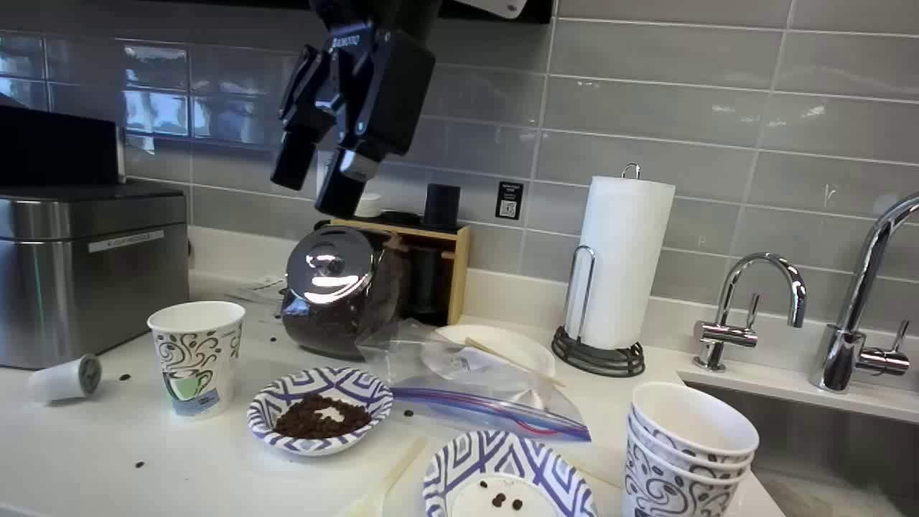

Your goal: Open the bin

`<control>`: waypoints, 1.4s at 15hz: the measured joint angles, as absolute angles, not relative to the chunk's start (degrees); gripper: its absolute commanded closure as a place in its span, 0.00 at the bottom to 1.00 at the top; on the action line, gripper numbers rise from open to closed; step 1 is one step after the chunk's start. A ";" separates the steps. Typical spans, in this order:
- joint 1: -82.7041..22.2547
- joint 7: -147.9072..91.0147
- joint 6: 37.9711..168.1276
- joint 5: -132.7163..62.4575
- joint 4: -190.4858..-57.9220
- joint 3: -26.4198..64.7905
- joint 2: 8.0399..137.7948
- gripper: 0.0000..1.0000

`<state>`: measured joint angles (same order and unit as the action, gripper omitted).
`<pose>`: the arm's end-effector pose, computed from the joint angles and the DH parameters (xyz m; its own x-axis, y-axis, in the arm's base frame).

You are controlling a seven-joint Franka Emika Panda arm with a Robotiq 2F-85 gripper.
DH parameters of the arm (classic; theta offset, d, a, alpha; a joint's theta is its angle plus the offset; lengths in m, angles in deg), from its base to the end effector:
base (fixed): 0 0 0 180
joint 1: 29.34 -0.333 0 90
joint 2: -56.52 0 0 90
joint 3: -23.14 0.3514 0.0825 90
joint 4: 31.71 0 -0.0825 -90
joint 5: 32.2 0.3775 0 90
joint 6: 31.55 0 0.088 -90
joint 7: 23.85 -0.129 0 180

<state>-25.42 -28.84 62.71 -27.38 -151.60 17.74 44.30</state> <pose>0.4423 -0.0648 0.5122 0.9400 -0.2415 -0.2409 -0.2670 -0.9604 -0.0792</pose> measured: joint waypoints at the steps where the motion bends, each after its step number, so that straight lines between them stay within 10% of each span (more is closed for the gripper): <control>1: -25.41 -28.84 62.71 -27.38 -151.60 17.74 44.30 0.00; 21: -37.64 -21.14 79.13 -10.38 -152.19 30.52 47.54 0.00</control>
<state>-37.64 -21.14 79.13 -10.38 -152.19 30.52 47.54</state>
